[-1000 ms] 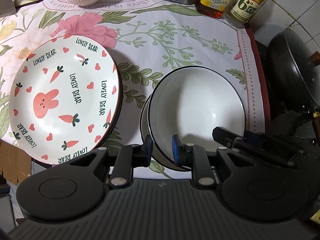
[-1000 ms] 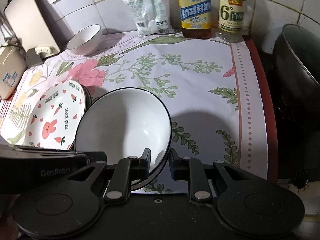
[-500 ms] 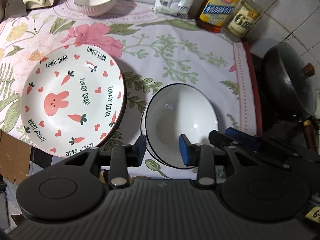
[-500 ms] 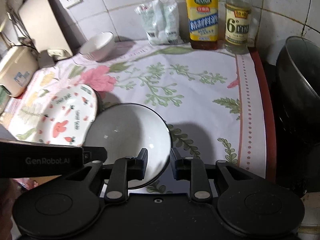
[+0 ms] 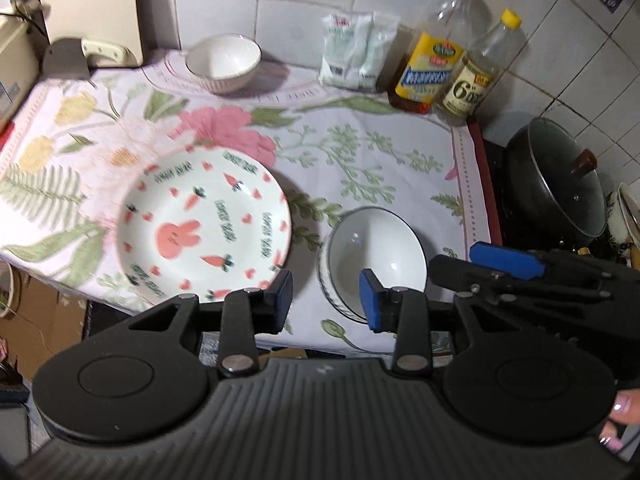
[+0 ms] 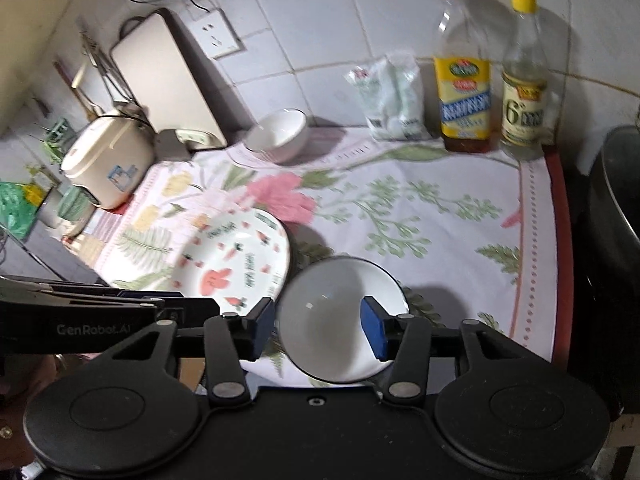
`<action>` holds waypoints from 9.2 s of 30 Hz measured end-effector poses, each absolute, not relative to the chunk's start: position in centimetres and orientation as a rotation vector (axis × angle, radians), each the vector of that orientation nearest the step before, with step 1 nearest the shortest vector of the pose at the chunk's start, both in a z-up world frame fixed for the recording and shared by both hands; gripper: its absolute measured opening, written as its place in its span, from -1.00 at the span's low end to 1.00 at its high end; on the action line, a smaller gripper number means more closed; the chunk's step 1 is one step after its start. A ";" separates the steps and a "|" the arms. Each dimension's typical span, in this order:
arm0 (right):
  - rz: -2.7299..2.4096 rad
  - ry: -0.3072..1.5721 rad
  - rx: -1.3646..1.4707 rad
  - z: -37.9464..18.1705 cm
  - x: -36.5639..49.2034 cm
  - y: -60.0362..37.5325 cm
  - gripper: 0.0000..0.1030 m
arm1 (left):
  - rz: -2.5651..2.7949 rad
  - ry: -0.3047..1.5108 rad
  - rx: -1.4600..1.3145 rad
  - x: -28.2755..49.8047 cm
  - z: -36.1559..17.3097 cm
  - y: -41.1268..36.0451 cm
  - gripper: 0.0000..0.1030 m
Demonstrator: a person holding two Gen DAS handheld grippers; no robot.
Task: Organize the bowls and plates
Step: 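Open the left gripper and release the nested bowls, then move the left gripper to the last white bowl by the wall, then grasp the last white bowl's rim with the left gripper, then carry the white bowl over the nested bowls and lower it inside, then regrip the rim of the three stacked bowls with the left gripper, then lift the bowl stack and lower it onto the rabbit plate stack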
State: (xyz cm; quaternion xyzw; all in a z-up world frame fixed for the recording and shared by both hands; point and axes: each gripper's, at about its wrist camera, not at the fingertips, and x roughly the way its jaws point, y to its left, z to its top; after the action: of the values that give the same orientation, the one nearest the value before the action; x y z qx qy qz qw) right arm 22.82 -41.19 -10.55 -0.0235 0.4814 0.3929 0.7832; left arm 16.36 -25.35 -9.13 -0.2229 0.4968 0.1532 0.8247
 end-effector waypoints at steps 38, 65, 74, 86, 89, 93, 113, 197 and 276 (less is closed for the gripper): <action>0.679 1.053 0.351 -16.1 34.7 -19.2 0.13 | 0.348 0.914 -0.498 27.5 -16.8 2.0 -0.25; 0.497 1.194 0.462 -26.0 42.1 -13.5 -0.61 | 0.387 1.046 -0.451 36.4 -25.4 5.2 -0.78; 0.461 1.222 0.469 -23.2 40.5 -15.3 -0.61 | 0.352 1.102 -0.342 34.7 -22.1 2.1 -0.77; 0.464 1.218 0.556 -18.1 33.8 -22.5 -0.61 | 0.330 1.088 -0.308 29.3 -16.3 -4.5 -0.77; 0.472 1.185 0.552 -16.3 32.1 -24.6 -0.61 | 0.324 1.069 -0.310 27.9 -14.7 -6.7 -0.77; 0.484 1.152 0.556 -14.3 30.5 -27.8 -0.61 | 0.304 1.030 -0.286 26.5 -12.3 -10.2 -0.77; 0.466 1.246 0.455 -13.8 26.6 -42.7 -0.60 | 0.216 1.121 -0.333 22.5 -13.3 -25.4 -0.75; 0.686 0.709 -0.157 -13.2 9.4 -46.1 0.40 | 0.121 0.885 -0.320 11.5 -13.6 -28.1 -0.25; 0.630 0.479 -0.110 -29.6 15.2 -38.3 0.97 | 0.044 0.865 -0.491 19.4 -25.1 -25.0 -0.23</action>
State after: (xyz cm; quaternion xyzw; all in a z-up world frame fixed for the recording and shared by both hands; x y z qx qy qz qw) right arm 15.18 -38.31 -29.64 -0.0534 0.2329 0.3068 0.9213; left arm 19.44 -25.02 -25.10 -0.2356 0.4149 0.0209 0.8786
